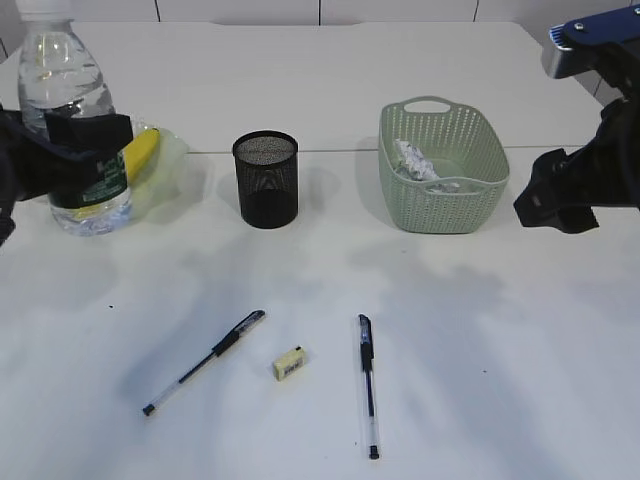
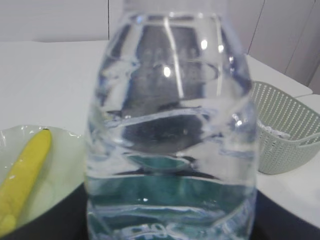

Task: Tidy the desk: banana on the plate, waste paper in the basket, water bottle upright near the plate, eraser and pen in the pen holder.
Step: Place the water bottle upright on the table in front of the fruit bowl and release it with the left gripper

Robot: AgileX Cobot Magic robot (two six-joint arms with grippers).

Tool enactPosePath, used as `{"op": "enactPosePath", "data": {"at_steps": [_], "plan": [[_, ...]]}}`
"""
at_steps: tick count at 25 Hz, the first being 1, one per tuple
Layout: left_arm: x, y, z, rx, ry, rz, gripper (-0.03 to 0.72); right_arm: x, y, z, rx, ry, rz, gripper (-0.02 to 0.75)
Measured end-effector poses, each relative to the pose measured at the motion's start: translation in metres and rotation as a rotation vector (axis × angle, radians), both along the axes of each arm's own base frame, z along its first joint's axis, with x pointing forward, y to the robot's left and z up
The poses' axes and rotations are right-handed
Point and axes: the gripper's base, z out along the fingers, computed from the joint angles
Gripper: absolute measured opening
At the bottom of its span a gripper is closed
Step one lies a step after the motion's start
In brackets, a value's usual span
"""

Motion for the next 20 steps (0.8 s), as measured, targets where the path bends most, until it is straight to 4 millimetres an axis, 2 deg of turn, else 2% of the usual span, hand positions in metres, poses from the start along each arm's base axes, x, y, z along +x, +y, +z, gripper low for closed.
{"op": "enactPosePath", "data": {"at_steps": [6, 8, 12, 20], "plan": [[0.020, -0.011, -0.022, -0.036, -0.174, -0.065, 0.393, 0.000, 0.000, 0.000, 0.000, 0.000, 0.000, 0.588], [0.026, -0.014, -0.036, -0.019, -0.189, -0.073, 0.392, 0.000, 0.000, 0.000, 0.000, 0.000, 0.000, 0.588], [0.035, -0.013, -0.068, 0.067, -0.135, -0.051, 0.392, 0.000, 0.000, 0.000, 0.000, 0.000, 0.000, 0.588], [0.048, -0.004, -0.101, 0.120, -0.054, 0.074, 0.392, 0.000, 0.000, 0.000, 0.000, 0.000, 0.000, 0.588]]}}
